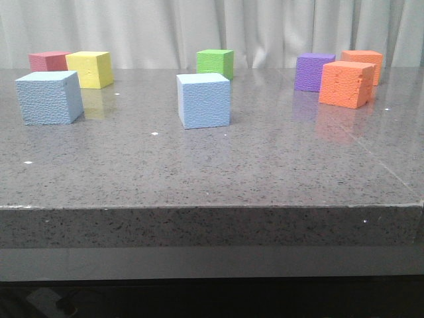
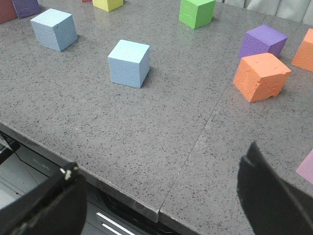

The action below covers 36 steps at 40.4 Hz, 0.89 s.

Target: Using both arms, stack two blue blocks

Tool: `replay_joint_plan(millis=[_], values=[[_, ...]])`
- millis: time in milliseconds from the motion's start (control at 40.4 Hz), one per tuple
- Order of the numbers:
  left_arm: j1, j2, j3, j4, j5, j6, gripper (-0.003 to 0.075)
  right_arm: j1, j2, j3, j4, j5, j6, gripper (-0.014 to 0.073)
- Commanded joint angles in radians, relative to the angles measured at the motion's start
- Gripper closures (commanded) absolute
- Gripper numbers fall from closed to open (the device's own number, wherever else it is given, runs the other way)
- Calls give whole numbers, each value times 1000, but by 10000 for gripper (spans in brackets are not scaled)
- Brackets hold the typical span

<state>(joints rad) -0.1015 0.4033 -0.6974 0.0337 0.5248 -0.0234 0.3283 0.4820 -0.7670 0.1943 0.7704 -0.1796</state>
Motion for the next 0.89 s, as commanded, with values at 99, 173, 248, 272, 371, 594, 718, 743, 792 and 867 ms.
replay_joint_plan(millis=[99, 173, 248, 272, 371, 594, 718, 743, 792, 867], values=[[0, 55, -52, -5, -126, -2, 187, -7, 5, -25, 12, -73, -5, -31], [0, 107, -83, -5, -113, -2, 187, -7, 5, -25, 12, -73, -5, -31], [0, 171, -126, -5, -90, -2, 187, -7, 5, -25, 12, -73, -5, -31], [0, 197, -144, -5, -77, -2, 187, -7, 5, -25, 12, -73, -5, -31], [0, 290, -206, -5, -48, -2, 187, -7, 5, -25, 12, -73, -5, -31], [0, 534, -355, -5, -6, -2, 181, -7, 5, -25, 12, -73, -5, -31], [-22, 663, -427, -5, -4, 1, 160, -7, 5, -25, 12, -73, -5, -31], [-32, 683, -439, -5, -4, 1, 152, -7, 5, -25, 12, -73, -5, -31], [-54, 730, -466, -1, -4, 1, 137, -7, 5, -25, 12, -73, -5, -31], [-88, 805, -512, 12, 9, 1, 132, -7, 5, -25, 12, -73, -5, -31]])
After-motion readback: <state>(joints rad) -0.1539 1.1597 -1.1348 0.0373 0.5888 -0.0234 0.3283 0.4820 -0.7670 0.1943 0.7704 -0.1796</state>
